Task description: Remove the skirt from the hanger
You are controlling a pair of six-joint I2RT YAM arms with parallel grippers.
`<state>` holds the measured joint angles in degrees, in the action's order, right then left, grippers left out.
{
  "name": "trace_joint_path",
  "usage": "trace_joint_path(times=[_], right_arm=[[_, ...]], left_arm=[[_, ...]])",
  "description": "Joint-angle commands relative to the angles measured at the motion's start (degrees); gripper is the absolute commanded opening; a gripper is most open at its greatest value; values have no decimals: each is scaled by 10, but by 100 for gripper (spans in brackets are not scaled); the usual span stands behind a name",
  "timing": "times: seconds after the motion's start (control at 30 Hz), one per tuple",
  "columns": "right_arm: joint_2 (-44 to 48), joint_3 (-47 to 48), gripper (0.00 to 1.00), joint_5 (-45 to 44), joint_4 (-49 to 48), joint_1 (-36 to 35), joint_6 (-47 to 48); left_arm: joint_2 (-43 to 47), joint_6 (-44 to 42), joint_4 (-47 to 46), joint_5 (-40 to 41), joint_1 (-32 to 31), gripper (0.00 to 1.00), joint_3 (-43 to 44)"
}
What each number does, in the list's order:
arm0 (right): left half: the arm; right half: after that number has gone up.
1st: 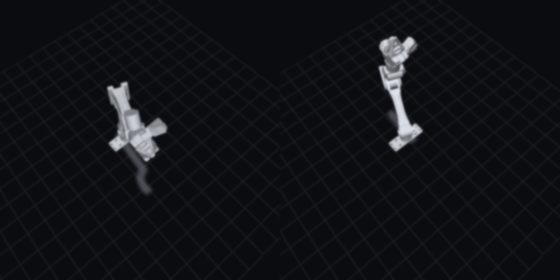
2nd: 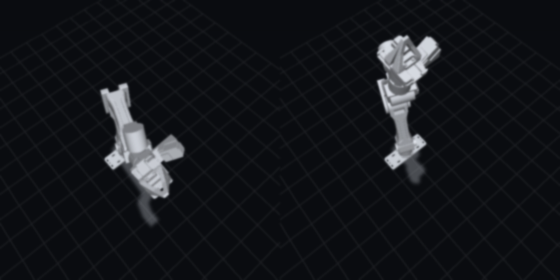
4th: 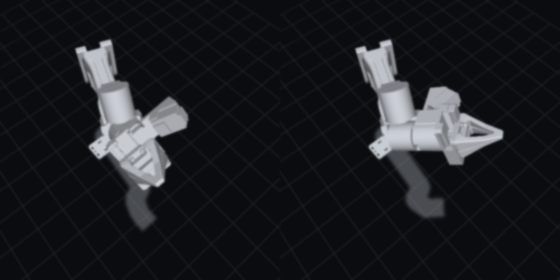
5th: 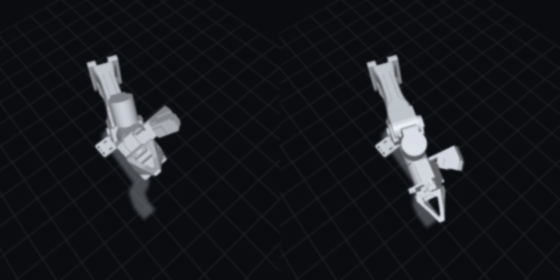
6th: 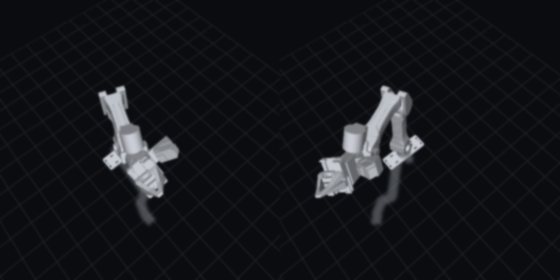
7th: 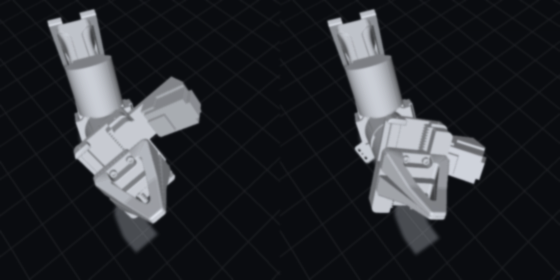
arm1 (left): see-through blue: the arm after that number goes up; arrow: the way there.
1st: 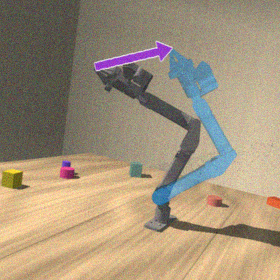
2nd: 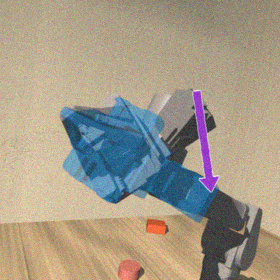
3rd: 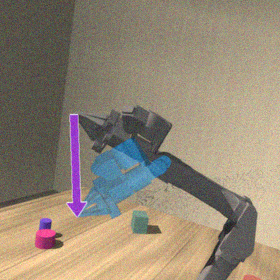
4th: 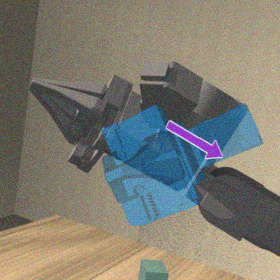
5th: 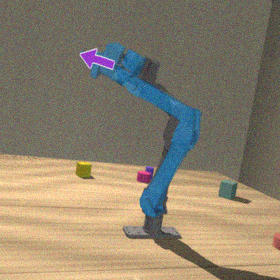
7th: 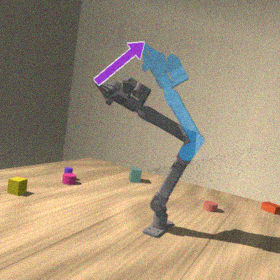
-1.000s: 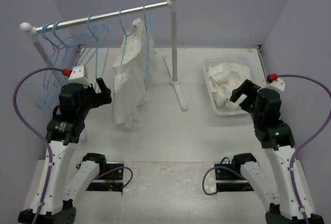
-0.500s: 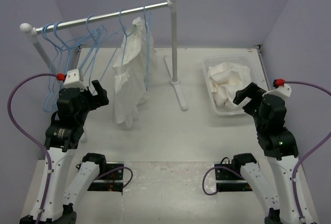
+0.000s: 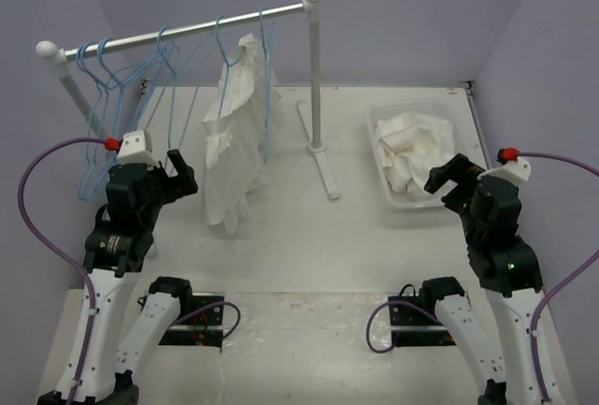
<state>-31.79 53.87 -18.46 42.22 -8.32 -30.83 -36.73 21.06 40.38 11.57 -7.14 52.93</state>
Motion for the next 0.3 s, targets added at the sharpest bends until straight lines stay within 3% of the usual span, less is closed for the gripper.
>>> trace_joint_path(times=[0.0, 0.27], right_arm=[[1, 1, 99, -14, -5, -2, 3], [-4, -9, 99, -14, -26, -2, 6]], left_arm=[[3, 8, -14, 0, 1, 100, -2], [9, 7, -1, -1, 1, 100, -5]])
